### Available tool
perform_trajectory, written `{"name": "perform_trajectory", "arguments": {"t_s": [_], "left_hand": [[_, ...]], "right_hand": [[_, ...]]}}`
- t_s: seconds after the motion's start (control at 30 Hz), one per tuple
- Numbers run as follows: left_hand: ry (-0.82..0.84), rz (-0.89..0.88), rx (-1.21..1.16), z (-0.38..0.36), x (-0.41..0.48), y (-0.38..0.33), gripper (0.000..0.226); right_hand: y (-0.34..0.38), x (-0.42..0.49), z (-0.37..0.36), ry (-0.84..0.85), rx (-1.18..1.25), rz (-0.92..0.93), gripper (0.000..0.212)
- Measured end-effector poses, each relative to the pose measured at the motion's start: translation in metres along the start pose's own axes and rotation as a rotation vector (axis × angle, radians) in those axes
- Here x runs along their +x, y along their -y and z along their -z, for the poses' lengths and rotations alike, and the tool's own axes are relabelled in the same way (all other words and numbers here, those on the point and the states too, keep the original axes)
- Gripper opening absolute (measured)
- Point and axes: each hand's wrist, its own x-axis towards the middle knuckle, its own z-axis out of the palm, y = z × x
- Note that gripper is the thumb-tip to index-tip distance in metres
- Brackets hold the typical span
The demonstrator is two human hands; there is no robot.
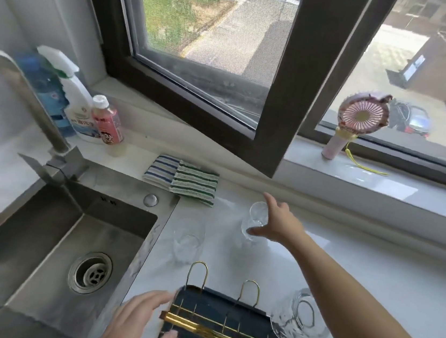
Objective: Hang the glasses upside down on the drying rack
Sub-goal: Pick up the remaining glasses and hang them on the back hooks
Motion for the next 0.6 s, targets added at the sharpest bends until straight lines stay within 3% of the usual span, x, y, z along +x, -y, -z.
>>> {"name": "perform_trajectory", "arguments": {"t_s": [0.2, 0.3, 0.43, 0.53, 0.6], "left_hand": [[-0.238, 0.042, -0.050, 0.005, -0.008, 0.013, 0.035], [-0.284, 0.093, -0.160, 0.010, -0.001, 0.005, 0.036], [-0.117, 0.084, -0.409, 0.014, 0.024, -0.029, 0.051], [0.125, -0.007, -0.629, 0.013, 0.047, -0.067, 0.091], [0.257, -0.089, -0.688, 0.008, 0.055, -0.086, 0.095]], "right_hand": [[0.006, 0.007, -0.003, -0.036, 0.016, -0.012, 0.073], [0.010, -0.022, 0.021, -0.064, 0.403, -0.001, 0.071], [0.029, -0.093, 0.068, 0.071, 0.993, 0.160, 0.062], [0.039, -0.148, 0.084, 0.195, 1.200, 0.354, 0.039], [0.044, -0.177, 0.086, 0.223, 1.231, 0.419, 0.040]]}}
